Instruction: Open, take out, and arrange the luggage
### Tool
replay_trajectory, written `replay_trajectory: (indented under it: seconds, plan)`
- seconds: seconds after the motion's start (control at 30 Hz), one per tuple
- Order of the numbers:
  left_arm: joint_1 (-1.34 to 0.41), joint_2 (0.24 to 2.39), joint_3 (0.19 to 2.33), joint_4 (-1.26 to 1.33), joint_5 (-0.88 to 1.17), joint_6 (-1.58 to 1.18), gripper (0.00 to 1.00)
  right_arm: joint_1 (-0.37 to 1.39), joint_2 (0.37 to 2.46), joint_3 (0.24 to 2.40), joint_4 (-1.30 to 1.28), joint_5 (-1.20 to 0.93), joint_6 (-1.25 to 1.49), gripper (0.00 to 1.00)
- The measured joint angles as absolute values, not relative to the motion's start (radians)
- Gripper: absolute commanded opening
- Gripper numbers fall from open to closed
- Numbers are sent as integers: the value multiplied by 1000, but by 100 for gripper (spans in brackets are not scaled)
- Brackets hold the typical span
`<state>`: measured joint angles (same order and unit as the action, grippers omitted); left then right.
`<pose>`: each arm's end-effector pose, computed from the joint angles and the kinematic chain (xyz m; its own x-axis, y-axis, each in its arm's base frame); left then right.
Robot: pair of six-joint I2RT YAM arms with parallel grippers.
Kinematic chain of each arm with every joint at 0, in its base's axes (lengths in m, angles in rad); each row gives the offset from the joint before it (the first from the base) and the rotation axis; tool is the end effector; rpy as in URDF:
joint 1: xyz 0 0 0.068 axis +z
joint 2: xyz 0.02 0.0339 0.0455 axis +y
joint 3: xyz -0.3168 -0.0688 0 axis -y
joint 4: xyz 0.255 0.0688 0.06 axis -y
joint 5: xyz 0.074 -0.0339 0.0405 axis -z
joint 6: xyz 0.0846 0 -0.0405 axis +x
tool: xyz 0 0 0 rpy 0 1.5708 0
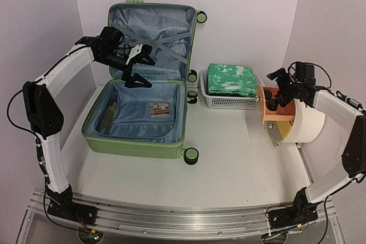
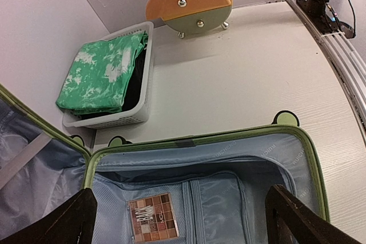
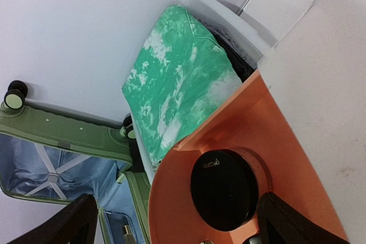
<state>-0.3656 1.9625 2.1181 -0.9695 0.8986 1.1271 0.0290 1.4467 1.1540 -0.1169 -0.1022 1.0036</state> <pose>0.4158 -0.2300 0.4130 0.3628 0.4633 -0.8085 0.9242 -0.0675 0.3760 0.3869 0.0199 0.3487 -0.3171 0.8302 -0.4586 0.2700 0.5425 0.7955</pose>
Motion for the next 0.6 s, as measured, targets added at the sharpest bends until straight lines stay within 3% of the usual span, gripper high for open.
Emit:
replay_trajectory:
  seconds: [0.4,0.6]
  plan:
    - [-366,1963,2118,-970,899,1128,100,40,1451,1251,-113,-184,986,98]
    - [-366,1963,2118,-979,898,1129,100,72,1470,1357,-96,-267,842,98]
